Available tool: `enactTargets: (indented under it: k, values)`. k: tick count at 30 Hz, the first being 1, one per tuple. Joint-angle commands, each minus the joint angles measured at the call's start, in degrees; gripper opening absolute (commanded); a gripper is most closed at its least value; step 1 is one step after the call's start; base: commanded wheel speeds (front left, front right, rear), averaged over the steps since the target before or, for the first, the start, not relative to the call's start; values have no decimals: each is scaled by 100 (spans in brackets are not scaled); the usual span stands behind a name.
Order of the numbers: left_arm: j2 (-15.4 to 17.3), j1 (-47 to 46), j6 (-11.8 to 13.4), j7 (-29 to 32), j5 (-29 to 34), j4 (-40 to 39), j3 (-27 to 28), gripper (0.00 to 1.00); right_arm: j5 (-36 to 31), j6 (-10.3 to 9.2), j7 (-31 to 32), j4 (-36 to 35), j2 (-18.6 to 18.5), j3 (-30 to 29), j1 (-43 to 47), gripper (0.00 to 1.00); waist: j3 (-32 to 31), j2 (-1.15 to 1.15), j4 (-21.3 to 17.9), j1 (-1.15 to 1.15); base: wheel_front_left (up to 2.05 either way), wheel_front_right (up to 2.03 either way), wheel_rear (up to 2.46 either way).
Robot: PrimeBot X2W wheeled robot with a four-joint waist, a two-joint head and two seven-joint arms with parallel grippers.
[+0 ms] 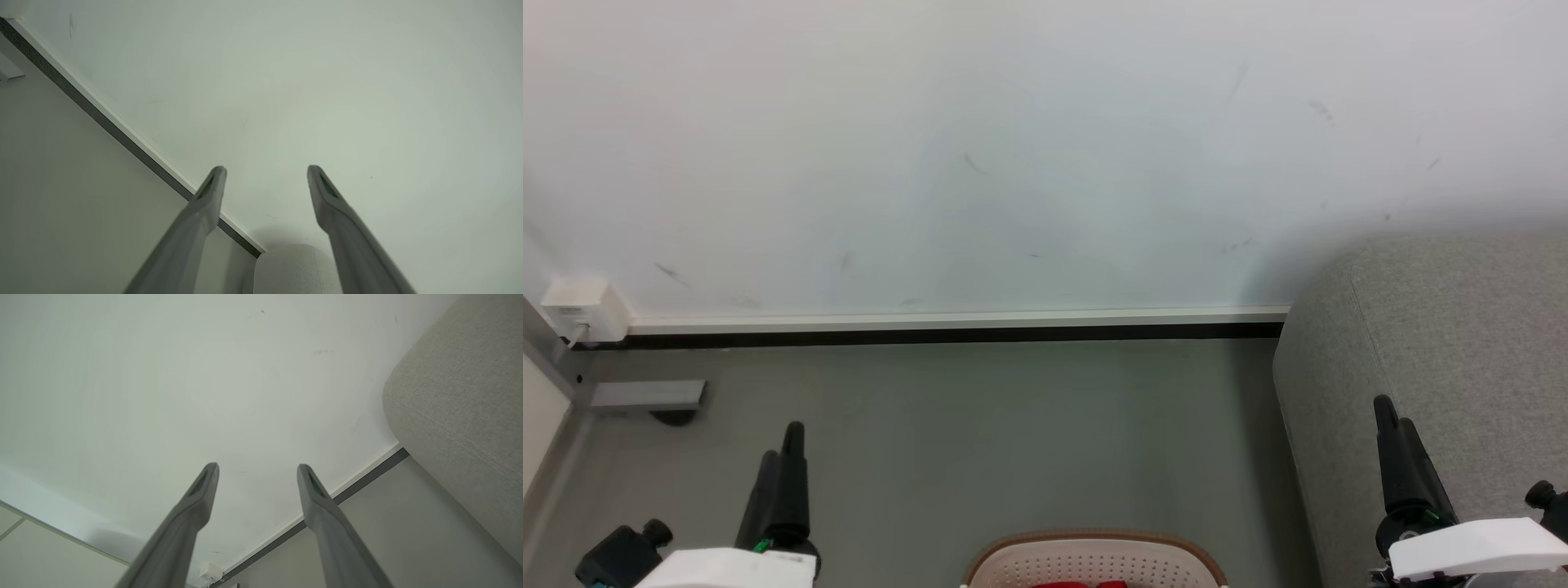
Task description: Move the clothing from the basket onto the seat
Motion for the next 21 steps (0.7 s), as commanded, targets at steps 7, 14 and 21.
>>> enactTargets:
  k: [7, 14, 21]
  values:
    - [48, 28, 229, -172, 1044, -154, -82, 100, -1012, -5, -166, 47, -115, 169, -122, 100, -21, 0, 6, 0, 0, 0, 0]
    - [53, 92, 416, -290, 1819, -162, -139, 100, -1732, -6, -284, 82, -129, 247, -141, 100, -68, 0, 0, 0, 0, 0, 0]
    - [72, 152, 505, -400, 2471, -123, -221, 100, -2272, -6, -399, 205, -164, 388, -149, 100, -127, 0, -3, 0, 0, 0, 0]
